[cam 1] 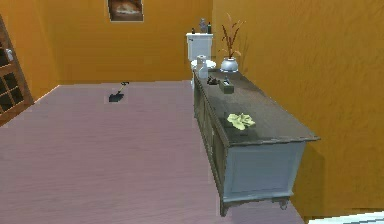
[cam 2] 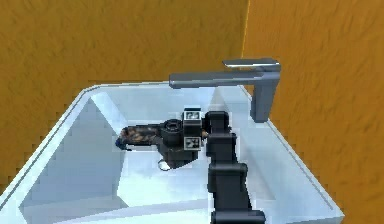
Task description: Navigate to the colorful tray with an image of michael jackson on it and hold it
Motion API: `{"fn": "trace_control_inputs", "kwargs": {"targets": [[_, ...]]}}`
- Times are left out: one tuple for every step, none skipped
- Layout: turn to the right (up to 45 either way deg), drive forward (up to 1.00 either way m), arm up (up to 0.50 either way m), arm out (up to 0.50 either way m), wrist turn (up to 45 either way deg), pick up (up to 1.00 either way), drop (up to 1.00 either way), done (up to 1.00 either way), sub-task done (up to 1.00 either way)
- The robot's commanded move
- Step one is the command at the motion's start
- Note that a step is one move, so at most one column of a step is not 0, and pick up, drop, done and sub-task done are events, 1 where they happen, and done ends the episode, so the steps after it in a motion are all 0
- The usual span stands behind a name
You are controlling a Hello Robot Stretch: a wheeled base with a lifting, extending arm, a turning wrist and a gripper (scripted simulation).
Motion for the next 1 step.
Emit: {"fn": "trace_control_inputs", "kwargs": {"targets": [[0.0,0.00,0.00,0.00,0.0,0.00,0.00,1.00,0.00]]}}
